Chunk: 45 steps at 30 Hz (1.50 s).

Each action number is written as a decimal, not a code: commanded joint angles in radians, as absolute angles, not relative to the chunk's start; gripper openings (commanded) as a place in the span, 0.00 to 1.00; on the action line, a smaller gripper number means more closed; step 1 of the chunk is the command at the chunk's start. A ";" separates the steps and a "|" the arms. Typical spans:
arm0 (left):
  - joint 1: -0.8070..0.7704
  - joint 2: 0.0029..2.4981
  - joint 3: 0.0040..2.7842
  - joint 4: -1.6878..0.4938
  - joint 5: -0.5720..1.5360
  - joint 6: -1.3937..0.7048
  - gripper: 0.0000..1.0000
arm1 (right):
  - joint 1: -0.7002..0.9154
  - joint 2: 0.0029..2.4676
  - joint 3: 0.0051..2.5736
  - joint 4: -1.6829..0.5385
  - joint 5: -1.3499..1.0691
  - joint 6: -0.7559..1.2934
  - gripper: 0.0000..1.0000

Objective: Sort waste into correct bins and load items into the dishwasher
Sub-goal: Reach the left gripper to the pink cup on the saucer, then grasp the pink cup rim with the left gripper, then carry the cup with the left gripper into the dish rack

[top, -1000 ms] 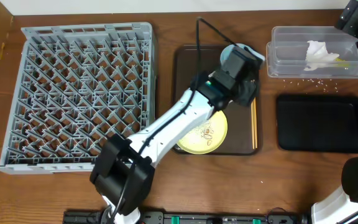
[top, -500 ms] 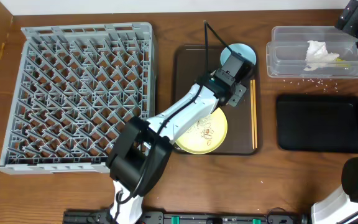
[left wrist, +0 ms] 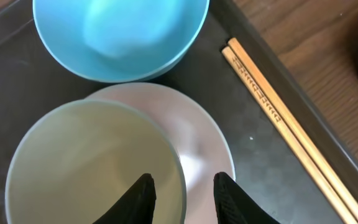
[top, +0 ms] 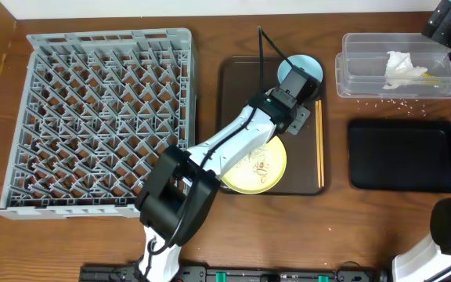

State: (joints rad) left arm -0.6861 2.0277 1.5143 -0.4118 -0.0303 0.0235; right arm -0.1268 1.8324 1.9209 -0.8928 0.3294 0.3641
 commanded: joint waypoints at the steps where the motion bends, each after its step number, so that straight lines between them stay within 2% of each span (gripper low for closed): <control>1: -0.684 2.041 1.510 -0.421 -0.042 0.021 0.33 | -0.131 1.829 1.918 -0.891 0.336 0.381 0.99; 7: -0.684 2.041 1.497 -0.424 -0.041 -0.029 0.33 | -0.131 1.829 1.918 -0.891 0.336 0.381 0.99; 11: -0.684 2.041 1.497 -0.424 -0.038 -0.035 0.28 | -0.131 1.829 1.918 -0.891 0.336 0.381 0.99; 24: -0.684 2.064 1.495 -0.445 -0.038 -0.035 0.27 | -0.131 1.829 1.918 -0.891 0.336 0.381 0.99; 25: -0.684 2.065 1.495 -0.443 -0.038 -0.035 0.26 | -0.131 1.829 1.918 -0.891 0.336 0.381 0.99; 26: -0.684 2.065 1.495 -0.438 -0.038 -0.036 0.22 | -0.131 1.829 1.918 -0.891 0.336 0.381 0.99; 27: -0.684 2.062 1.497 -0.426 -0.038 -0.038 0.14 | -0.131 1.829 1.918 -0.891 0.336 0.381 0.99; 29: -0.684 2.059 1.500 -0.416 -0.038 -0.040 0.08 | -0.131 1.829 1.918 -0.891 0.336 0.381 0.99; 37: -0.683 1.967 1.515 -0.418 -0.038 -0.084 0.08 | -0.131 1.829 1.918 -0.891 0.336 0.381 0.99; 45: -0.640 1.759 1.515 -0.432 -0.039 -0.088 0.08 | -0.131 1.829 1.918 -0.891 0.336 0.381 0.99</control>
